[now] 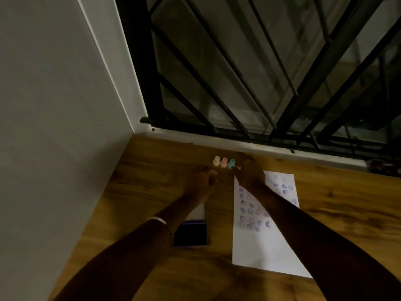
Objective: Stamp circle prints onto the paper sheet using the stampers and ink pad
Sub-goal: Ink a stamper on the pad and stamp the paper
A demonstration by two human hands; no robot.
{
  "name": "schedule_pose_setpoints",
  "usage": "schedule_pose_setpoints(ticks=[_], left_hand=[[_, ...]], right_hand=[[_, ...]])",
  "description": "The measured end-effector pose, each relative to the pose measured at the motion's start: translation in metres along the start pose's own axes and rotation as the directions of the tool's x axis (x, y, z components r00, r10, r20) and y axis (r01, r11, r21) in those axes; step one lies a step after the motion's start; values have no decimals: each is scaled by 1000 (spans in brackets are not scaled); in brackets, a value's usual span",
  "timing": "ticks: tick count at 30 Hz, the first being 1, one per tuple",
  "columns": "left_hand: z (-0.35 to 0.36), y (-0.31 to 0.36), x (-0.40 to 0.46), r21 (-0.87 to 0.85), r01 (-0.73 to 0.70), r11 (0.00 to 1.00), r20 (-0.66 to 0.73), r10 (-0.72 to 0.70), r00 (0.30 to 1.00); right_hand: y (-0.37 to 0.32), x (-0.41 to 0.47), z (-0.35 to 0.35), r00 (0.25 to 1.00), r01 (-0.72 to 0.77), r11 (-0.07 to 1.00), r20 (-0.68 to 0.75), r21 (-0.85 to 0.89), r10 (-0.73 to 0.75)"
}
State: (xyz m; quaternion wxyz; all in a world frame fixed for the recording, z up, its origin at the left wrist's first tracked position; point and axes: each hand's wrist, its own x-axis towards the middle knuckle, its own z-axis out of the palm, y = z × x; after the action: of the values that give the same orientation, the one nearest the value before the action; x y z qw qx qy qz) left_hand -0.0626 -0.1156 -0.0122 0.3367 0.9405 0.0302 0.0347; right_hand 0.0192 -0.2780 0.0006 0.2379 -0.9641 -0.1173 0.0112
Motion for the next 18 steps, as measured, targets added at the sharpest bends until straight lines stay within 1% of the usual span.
schedule_pose_setpoints(ticks=[5,10,12,16,18], left_hand=[[2,-5,4,-20,12,1000,28,-11,1000],[-1,-8,-1,-43,38,998,15,-38,999],[-3,-8,-5,-52,40,998,7,-40,999],[-11,-9,-13,-71,47,996,-2,-48,999],[-16,-9,-16,-75,43,996,-3,-44,999]], right_hand=[[2,13,7,1000,-21,999,23,-40,22],[3,7,8,996,-85,996,-2,5,85],[4,6,7,998,-66,997,0,-39,66],[-2,4,6,994,-86,995,65,-40,88],[-5,3,7,994,-68,995,86,-74,75]])
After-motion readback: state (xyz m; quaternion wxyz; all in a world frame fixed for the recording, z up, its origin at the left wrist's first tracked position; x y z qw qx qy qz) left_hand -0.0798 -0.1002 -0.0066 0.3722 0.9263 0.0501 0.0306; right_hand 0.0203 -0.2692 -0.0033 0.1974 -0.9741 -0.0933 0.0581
